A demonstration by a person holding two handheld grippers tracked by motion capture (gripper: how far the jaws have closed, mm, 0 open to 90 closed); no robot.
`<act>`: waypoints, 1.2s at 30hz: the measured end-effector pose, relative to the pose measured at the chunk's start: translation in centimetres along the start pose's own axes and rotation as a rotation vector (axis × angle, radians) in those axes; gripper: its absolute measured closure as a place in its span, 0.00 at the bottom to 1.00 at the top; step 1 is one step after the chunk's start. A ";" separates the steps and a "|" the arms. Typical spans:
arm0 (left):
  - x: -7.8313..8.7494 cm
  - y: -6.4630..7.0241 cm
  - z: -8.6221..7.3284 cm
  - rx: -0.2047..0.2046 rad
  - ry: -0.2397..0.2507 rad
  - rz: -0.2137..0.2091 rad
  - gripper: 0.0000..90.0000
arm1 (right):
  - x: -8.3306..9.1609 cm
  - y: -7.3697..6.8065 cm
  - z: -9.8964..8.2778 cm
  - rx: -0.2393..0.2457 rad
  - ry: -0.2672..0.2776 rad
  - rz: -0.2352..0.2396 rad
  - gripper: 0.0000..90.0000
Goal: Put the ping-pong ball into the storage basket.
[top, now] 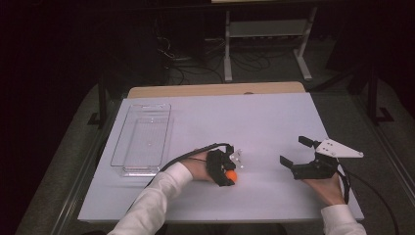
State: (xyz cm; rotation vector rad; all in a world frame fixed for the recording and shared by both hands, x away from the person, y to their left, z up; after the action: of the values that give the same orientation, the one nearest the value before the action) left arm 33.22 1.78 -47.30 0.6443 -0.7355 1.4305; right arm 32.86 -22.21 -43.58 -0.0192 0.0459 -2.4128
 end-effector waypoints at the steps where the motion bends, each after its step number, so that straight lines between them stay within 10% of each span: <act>1: 0.0 0.0 0.0 -0.003 0.001 0.004 0.56 | 0.0 0.0 0.0 -0.001 -0.001 0.000 0.00; 36: 3.2 0.3 1.7 -0.020 0.038 0.023 0.56 | 0.0 0.0 0.0 -0.009 -0.005 -0.001 0.00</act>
State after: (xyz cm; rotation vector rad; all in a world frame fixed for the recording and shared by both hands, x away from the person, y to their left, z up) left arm 32.77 2.51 -43.81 0.5936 -0.7290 1.4514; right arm 32.83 -22.19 -43.63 -0.0288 0.0540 -2.4140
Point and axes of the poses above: each handheld gripper's, and its own axes: x roughly backward along the jaws, z roughly out of its top, y roughly to its right, the point moved 6 cm from there along -x, roughly forward along the jaws, and after that the axes turned 15 degrees about y, right-handed, at the moved point
